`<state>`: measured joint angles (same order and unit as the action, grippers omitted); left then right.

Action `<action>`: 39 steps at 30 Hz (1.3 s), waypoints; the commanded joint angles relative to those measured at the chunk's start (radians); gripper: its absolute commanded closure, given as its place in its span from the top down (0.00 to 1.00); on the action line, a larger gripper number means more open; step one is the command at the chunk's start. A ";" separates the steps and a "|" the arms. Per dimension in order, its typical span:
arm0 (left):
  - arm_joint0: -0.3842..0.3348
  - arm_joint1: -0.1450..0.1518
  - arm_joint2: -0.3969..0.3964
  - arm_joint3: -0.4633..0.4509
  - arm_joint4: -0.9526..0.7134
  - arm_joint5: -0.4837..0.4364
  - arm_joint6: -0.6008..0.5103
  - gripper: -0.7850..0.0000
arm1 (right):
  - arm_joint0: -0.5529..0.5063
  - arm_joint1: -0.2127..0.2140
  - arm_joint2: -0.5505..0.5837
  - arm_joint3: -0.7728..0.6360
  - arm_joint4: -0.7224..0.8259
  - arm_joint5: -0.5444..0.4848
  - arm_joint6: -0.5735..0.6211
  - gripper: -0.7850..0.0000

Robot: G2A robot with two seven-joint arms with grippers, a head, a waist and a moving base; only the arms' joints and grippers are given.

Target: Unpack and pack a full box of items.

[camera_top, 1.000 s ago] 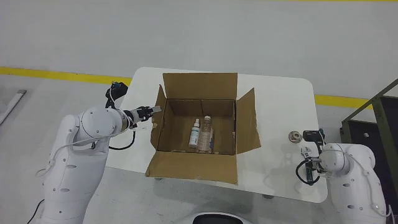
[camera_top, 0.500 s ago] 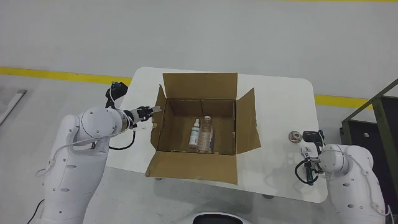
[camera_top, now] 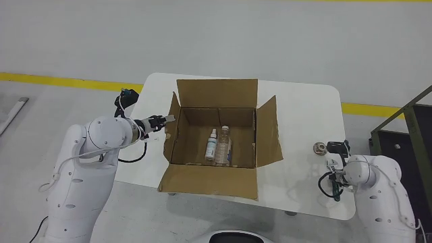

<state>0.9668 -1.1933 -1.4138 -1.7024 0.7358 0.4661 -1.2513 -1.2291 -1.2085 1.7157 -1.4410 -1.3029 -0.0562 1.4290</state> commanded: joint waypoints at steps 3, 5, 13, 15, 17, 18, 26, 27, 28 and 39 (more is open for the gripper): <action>0.000 0.000 0.000 0.000 0.000 0.000 0.000 1.00 | 0.005 0.003 -0.006 0.007 -0.001 0.002 -0.001 0.27; 0.000 0.000 0.000 0.000 0.000 0.000 0.000 1.00 | 0.006 0.004 -0.009 0.011 0.000 0.004 -0.001 0.27; 0.000 0.000 0.000 0.000 0.000 0.000 0.000 1.00 | 0.010 0.009 -0.018 0.019 0.005 0.007 -0.003 0.02; 0.000 0.000 0.000 0.000 0.000 0.000 0.000 1.00 | 0.010 0.011 -0.019 0.017 0.011 0.005 -0.007 0.00; 0.000 0.000 0.000 0.000 0.000 0.000 0.000 1.00 | 0.006 0.012 -0.017 0.006 0.020 -0.002 -0.011 0.00; 0.000 0.000 0.000 0.000 0.000 0.000 0.000 1.00 | 0.002 0.013 -0.015 -0.004 0.029 -0.009 -0.015 0.00; 0.000 0.000 0.000 0.000 0.000 0.000 0.000 1.00 | -0.054 0.024 0.032 -0.134 0.112 -0.053 0.002 0.00; 0.000 0.000 0.000 0.000 0.000 0.000 0.000 1.00 | -0.063 0.025 0.041 -0.158 0.128 -0.060 0.005 0.00; 0.000 0.000 0.000 0.000 0.000 0.000 0.000 1.00 | -0.073 0.026 0.050 -0.182 0.153 -0.071 0.009 0.00; 0.000 0.000 0.000 0.000 0.000 0.000 0.000 1.00 | -0.137 0.047 0.217 -0.478 0.563 -0.183 0.038 0.00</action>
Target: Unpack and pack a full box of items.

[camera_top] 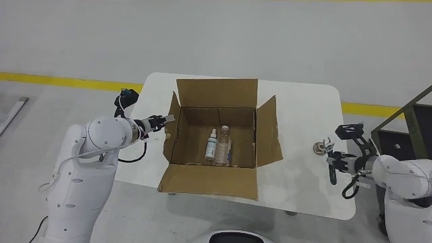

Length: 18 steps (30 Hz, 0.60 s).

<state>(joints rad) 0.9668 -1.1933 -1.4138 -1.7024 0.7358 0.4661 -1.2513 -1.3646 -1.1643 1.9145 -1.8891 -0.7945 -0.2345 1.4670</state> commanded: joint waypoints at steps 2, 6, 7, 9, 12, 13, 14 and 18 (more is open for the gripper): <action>0.000 0.000 0.000 0.000 0.000 0.000 0.000 1.00 | -0.006 0.006 0.038 -0.067 0.125 -0.009 0.000 0.00; 0.000 0.000 0.000 0.000 0.000 0.000 0.000 1.00 | -0.003 0.014 0.052 -0.098 0.233 -0.014 -0.006 0.00; 0.000 0.000 0.000 0.000 0.000 0.000 0.000 1.00 | -0.001 0.015 0.055 -0.093 0.252 -0.004 -0.028 0.00; 0.000 0.000 0.000 0.000 0.000 0.000 0.000 1.00 | -0.002 0.015 0.054 -0.091 0.255 0.000 -0.032 0.00; 0.000 0.000 0.000 0.000 0.000 0.000 0.000 1.00 | -0.002 0.015 0.054 -0.091 0.255 0.000 -0.032 0.00; 0.000 0.000 0.000 0.000 0.000 0.000 0.000 1.00 | -0.002 0.015 0.054 -0.091 0.255 0.000 -0.032 0.00; 0.000 0.000 0.000 0.000 0.000 0.000 0.000 1.00 | -0.002 0.015 0.054 -0.091 0.255 0.000 -0.032 0.00; 0.000 0.000 0.000 0.000 0.000 0.000 0.000 1.00 | -0.002 0.015 0.054 -0.091 0.255 0.000 -0.032 0.00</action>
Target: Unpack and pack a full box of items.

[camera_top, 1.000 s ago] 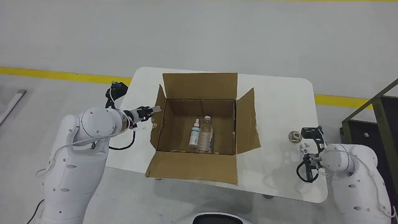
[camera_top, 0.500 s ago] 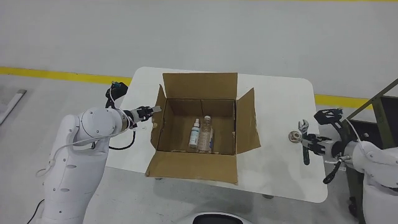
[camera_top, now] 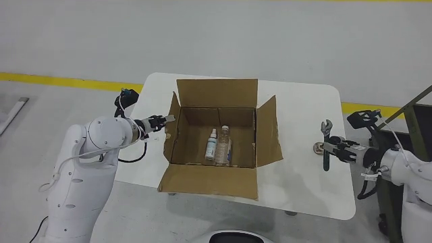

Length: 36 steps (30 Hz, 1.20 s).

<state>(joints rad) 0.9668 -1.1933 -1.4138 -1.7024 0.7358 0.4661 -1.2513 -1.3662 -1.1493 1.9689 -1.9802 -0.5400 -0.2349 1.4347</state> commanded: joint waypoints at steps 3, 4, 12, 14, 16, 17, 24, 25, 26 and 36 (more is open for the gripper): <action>0.000 0.000 0.000 0.000 0.000 0.000 0.000 1.00 | 0.000 0.000 0.000 0.000 0.000 0.000 0.000 0.00; 0.000 0.000 0.000 0.000 0.000 0.000 0.000 1.00 | 0.000 0.000 0.000 0.000 0.000 0.000 0.000 0.00; 0.000 0.000 0.000 0.000 0.000 0.000 0.000 1.00 | 0.006 0.007 -0.072 -0.051 0.059 -0.001 -0.081 0.00; 0.000 0.000 0.000 0.000 0.000 0.000 0.000 1.00 | 0.023 0.011 -0.094 -0.070 0.075 -0.005 -0.082 0.00; 0.000 0.000 0.000 0.000 0.000 0.000 0.000 1.00 | 0.045 0.015 -0.120 -0.088 0.085 -0.002 -0.081 0.00; 0.000 0.000 0.000 0.000 0.000 0.000 0.000 1.00 | 0.060 0.017 -0.135 -0.101 0.092 0.000 -0.082 0.00; 0.000 0.000 0.000 0.000 0.000 0.000 0.000 1.00 | 0.170 0.028 -0.241 -0.089 0.192 0.021 -0.076 0.00; 0.000 0.000 0.000 0.000 0.000 0.000 0.000 1.00 | 0.187 0.029 -0.255 -0.080 0.210 0.028 -0.078 0.00; 0.000 0.000 0.000 0.000 0.000 0.000 0.000 1.00 | 0.203 0.030 -0.269 -0.069 0.221 0.035 -0.079 0.00; 0.000 0.000 0.000 0.000 0.000 0.000 0.000 1.00 | 0.333 0.023 -0.490 0.071 0.196 0.208 -0.210 0.00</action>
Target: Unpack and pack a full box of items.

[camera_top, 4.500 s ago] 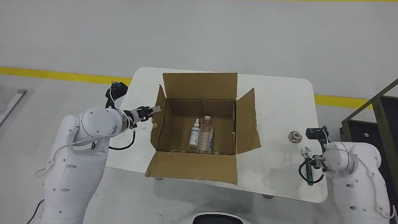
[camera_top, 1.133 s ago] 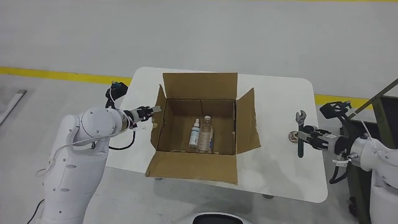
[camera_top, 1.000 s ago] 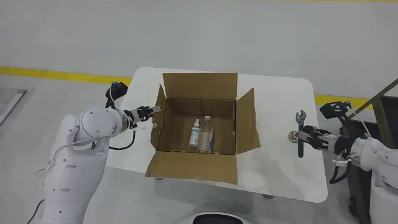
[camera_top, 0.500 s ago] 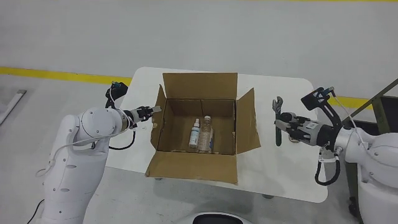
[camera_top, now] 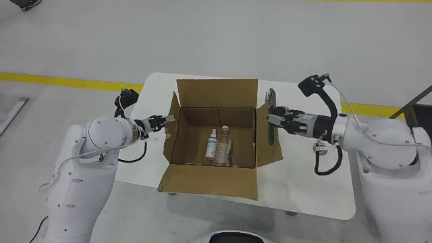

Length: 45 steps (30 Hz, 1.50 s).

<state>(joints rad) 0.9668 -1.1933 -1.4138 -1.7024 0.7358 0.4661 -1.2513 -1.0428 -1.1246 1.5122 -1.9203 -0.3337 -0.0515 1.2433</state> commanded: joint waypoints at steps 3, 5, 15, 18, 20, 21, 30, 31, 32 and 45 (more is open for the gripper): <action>0.000 0.000 0.000 0.000 0.000 0.000 0.000 1.00 | 0.034 -0.007 -0.111 0.033 -0.079 0.083 -0.063 0.00; 0.000 0.000 0.000 0.000 0.000 0.000 0.000 1.00 | 0.048 -0.010 -0.162 0.051 -0.133 0.119 -0.090 0.00; 0.000 0.000 0.000 0.000 0.000 0.000 0.000 1.00 | 0.132 -0.033 -0.384 0.197 -0.309 0.215 -0.144 0.00; 0.000 0.000 0.000 0.000 0.000 0.000 0.000 1.00 | 0.158 -0.043 -0.446 0.226 -0.351 0.244 -0.146 0.00; 0.000 0.000 0.000 0.000 0.000 0.000 0.000 1.00 | 0.176 -0.051 -0.486 0.252 -0.376 0.267 -0.142 0.00; 0.000 0.000 0.000 0.000 0.000 0.000 0.000 1.00 | 0.183 -0.055 -0.506 0.267 -0.385 0.282 -0.140 0.00; 0.000 0.000 0.000 0.000 0.000 0.000 0.000 1.00 | 0.256 -0.095 -0.637 0.410 -0.432 0.377 -0.144 0.00; 0.000 0.000 0.000 0.000 0.000 0.000 0.000 1.00 | 0.263 -0.100 -0.648 0.429 -0.432 0.389 -0.140 0.00; 0.000 0.000 0.000 0.000 0.000 0.000 0.000 1.00 | 0.271 -0.105 -0.658 0.445 -0.431 0.398 -0.137 0.00; 0.000 0.000 0.000 0.000 0.000 0.000 0.000 1.00 | 0.329 -0.147 -0.723 0.584 -0.419 0.412 -0.144 0.22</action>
<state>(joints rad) 0.9668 -1.1933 -1.4138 -1.7024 0.7358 0.4661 -1.2513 -0.7159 -1.2703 0.7890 -1.3407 -0.7514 0.3617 1.0994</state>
